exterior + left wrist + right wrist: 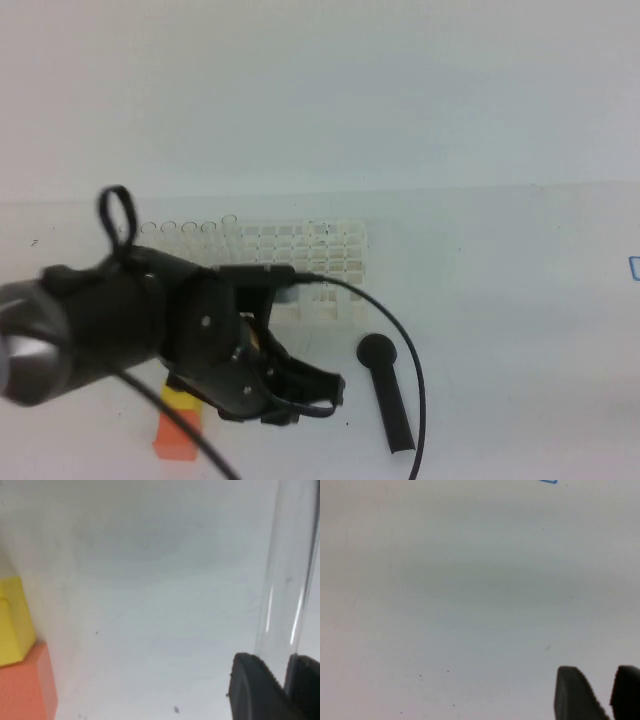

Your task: Place the test tubes

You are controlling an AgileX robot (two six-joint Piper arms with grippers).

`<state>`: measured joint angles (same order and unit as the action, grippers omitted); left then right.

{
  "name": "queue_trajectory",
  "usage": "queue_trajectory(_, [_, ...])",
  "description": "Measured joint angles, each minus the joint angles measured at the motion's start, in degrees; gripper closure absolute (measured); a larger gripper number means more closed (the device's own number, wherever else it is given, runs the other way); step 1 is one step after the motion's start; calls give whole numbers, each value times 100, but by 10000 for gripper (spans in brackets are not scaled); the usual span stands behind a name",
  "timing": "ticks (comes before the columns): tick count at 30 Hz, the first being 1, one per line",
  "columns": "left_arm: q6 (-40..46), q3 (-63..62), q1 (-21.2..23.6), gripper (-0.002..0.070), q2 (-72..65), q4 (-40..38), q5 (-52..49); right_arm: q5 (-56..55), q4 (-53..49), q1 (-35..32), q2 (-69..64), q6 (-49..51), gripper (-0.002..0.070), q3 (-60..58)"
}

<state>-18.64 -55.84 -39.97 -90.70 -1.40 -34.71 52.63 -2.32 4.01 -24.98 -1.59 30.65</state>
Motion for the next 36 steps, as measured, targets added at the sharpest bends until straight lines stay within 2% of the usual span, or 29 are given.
queue_trajectory(6, [0,10,0,676,1334,215,237,-212,232,0,0,-74,486,0])
queue_trajectory(11, [0,157,0,676,2508,743,1126,-960,1514,0,0,-412,486,0])
queue_trajectory(15, [0,781,0,676,3304,1087,2384,-1552,3601,0,-53,-2050,486,0])
queue_trajectory(18, [0,1509,0,676,3867,1191,3358,-1613,5333,0,-150,-3911,486,0])
queue_trajectory(24, [-88,3009,0,676,4533,1191,4819,-1484,7579,0,-490,-6103,479,0])
queue_trajectory(27, [-177,3572,0,676,4610,1191,5521,-1207,8211,0,-790,-6795,436,1])
queue_trajectory(31, [-177,4019,0,676,4581,1395,6550,-475,8470,48,-1315,-7476,342,182])
queue_trajectory(36, [-98,4129,0,676,4468,2067,7113,-247,8508,667,-2135,-7948,293,756])
